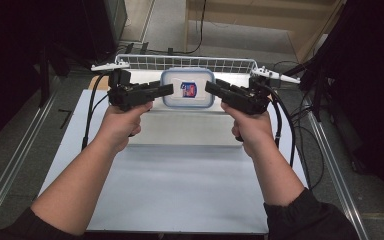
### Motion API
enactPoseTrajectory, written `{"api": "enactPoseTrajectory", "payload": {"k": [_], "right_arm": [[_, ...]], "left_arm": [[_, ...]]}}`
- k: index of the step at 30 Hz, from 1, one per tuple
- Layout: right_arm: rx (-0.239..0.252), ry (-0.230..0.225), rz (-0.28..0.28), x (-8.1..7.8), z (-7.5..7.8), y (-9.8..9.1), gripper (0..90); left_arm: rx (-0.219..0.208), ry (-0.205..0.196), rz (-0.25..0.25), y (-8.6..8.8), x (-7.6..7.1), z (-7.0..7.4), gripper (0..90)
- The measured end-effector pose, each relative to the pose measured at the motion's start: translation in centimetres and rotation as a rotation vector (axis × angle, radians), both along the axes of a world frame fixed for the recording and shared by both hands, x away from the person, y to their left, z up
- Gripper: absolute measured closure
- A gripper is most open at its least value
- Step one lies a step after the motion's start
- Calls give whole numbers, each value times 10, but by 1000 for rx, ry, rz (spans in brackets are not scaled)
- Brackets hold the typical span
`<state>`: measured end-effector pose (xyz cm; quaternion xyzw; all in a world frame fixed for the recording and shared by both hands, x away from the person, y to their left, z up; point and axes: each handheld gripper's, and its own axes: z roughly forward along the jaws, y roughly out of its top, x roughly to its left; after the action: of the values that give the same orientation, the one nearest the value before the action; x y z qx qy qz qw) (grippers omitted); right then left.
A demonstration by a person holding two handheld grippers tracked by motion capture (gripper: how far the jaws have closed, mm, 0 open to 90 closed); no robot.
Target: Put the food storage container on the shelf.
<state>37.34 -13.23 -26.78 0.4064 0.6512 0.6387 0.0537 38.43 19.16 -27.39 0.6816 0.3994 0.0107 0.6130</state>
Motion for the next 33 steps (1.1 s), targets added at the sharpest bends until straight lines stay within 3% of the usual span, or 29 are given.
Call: {"api": "enactPoseTrajectory", "payload": {"k": [5, 7, 12, 17, 20, 27, 33], "right_arm": [[32, 76, 27, 12, 0, -4, 570], [43, 101, 34, 16, -1, -6, 571], [61, 171, 37, 25, -6, -7, 571], [50, 242, 66, 33, -9, -7, 572], [34, 259, 80, 35, -10, -6, 572], [53, 292, 75, 40, -13, -7, 570], [40, 304, 47, 44, -17, -3, 546]], "left_arm": [[-36, 62, -11, 3, 8, 0, 518], [-30, 73, -6, 2, 10, 0, 518], [-44, 146, -3, 2, 18, -4, 522], [-63, 192, 15, 4, 23, -6, 525], [-72, 212, 23, 5, 25, -5, 525], [-76, 253, 43, 3, 26, -6, 528], [-77, 237, 79, 2, 28, -8, 524]]}}
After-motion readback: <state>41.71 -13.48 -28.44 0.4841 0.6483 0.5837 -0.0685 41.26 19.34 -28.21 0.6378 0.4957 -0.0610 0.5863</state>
